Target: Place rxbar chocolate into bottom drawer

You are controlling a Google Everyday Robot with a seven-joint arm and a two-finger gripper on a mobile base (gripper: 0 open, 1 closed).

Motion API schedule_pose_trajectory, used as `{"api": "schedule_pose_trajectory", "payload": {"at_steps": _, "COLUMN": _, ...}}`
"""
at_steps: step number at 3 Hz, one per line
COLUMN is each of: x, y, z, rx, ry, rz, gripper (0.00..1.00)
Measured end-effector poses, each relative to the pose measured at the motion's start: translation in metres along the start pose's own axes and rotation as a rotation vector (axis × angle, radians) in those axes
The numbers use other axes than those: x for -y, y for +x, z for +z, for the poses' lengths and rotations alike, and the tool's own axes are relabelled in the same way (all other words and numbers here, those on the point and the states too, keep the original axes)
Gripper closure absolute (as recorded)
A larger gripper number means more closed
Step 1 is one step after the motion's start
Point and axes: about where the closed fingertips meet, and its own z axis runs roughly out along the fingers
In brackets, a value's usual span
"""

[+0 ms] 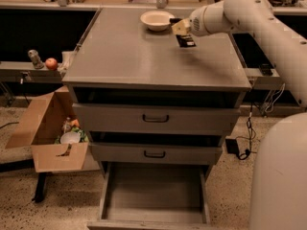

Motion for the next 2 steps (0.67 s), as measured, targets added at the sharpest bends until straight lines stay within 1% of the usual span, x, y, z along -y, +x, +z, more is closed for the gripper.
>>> {"api": "schedule_pose_trajectory", "payload": {"at_steps": 1, "x": -0.054, "y": 0.006, "z": -0.017, "rx": 0.009, "ry": -0.17, "rz": -0.096, "gripper": 1.0}}
{"api": "schedule_pose_trajectory", "payload": {"at_steps": 2, "x": -0.118, "y": 0.018, "z": -0.044, "rx": 0.028, "ry": -0.372, "rz": -0.211, "gripper": 1.0}}
